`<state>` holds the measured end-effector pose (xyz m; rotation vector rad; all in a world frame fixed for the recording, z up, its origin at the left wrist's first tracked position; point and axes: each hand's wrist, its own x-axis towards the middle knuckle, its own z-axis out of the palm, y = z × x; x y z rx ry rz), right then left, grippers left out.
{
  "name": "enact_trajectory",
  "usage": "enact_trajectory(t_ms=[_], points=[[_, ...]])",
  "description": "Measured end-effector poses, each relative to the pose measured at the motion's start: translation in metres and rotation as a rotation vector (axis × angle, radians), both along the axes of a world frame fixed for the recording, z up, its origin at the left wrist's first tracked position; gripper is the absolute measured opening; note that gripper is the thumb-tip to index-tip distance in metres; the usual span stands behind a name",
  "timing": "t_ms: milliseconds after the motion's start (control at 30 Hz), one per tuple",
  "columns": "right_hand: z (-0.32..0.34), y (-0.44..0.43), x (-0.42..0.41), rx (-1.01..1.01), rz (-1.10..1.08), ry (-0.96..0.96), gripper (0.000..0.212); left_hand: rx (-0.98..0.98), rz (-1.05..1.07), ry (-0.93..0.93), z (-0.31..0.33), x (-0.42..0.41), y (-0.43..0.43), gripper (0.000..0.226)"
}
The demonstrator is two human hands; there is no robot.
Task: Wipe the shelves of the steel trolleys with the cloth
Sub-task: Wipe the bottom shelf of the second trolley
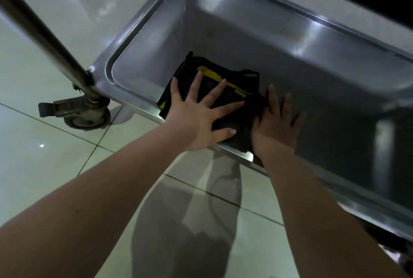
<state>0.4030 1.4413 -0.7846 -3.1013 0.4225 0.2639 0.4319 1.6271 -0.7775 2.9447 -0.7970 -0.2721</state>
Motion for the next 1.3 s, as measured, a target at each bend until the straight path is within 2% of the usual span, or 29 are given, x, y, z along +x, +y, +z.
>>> enact_trajectory(t_ms=[133, 333, 433, 567, 667, 833, 1000, 1200, 1300], points=[[-0.004, -0.004, 0.000, 0.039, -0.024, -0.034, 0.057, -0.021, -0.020, -0.029, -0.004, 0.031, 0.007, 0.065], [-0.008, -0.005, 0.001, 0.039, -0.023, -0.041, 0.060, 0.042, 0.147, 0.029, 0.003, 0.144, -0.009, 0.070], [-0.009, -0.008, 0.003, 0.035, -0.032, -0.046, 0.060, 0.064, 0.168, 0.071, 0.008, 0.168, -0.023, 0.070], [-0.009, -0.011, 0.005, 0.055, -0.047, -0.059, 0.057, 0.088, 0.103, 0.074, 0.012, 0.146, -0.010, 0.069], [-0.009, -0.011, 0.006, 0.054, -0.041, -0.055, 0.057, 0.086, 0.040, 0.057, 0.006, 0.109, 0.043, 0.069], [-0.009, -0.011, 0.006, 0.036, -0.042, -0.046, 0.056, 0.128, 0.132, 0.070, 0.012, 0.094, 0.116, 0.067], [-0.008, -0.010, 0.006, 0.049, -0.047, -0.040, 0.056, 0.110, 0.216, 0.070, 0.011, 0.051, 0.098, 0.066], [-0.007, -0.011, 0.006, 0.082, -0.021, -0.014, 0.057, 0.078, 0.194, 0.089, 0.009, 0.001, 0.049, 0.061], [0.005, -0.031, -0.009, 0.102, 0.149, 0.038, 0.061, 0.087, 0.215, 0.116, 0.013, 0.004, 0.049, 0.060]])
